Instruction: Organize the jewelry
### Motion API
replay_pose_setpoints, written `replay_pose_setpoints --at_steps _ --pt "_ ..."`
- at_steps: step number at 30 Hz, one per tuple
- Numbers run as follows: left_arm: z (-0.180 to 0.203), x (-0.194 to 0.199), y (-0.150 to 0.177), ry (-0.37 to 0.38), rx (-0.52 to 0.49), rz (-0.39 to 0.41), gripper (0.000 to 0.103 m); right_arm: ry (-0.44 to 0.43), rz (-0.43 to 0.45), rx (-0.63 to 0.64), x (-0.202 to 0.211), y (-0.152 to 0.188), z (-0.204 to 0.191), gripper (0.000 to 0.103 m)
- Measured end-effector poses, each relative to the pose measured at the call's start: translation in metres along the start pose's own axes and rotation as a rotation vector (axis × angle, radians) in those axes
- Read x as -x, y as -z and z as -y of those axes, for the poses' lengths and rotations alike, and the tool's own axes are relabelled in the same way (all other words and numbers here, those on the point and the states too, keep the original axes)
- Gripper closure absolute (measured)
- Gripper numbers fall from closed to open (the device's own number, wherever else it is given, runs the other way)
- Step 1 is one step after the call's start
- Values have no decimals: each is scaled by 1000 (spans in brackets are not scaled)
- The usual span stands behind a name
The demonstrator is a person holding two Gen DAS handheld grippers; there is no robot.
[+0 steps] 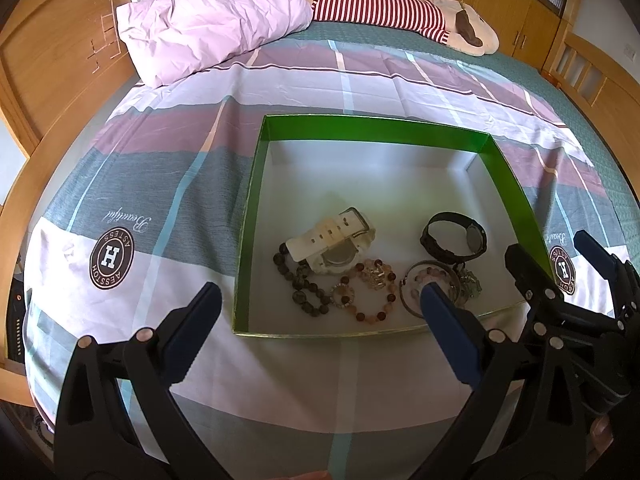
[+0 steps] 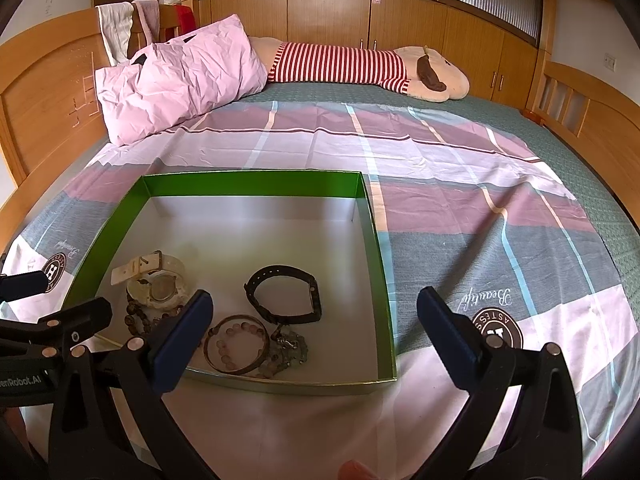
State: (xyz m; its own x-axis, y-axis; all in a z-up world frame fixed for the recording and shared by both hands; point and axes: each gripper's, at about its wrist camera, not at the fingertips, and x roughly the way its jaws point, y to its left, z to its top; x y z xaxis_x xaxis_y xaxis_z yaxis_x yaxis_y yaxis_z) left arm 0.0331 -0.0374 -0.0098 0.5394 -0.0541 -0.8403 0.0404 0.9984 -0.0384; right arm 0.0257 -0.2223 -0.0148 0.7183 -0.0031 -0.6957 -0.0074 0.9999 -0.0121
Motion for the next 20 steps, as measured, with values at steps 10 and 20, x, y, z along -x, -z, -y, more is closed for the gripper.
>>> replay_pose_setpoints --at_steps 10,20 --pt "4 4 0 -13 -25 33 2 2 0 -1 0 0 1 1" --pt "3 2 0 -3 -23 12 2 7 -2 0 -1 1 1 1"
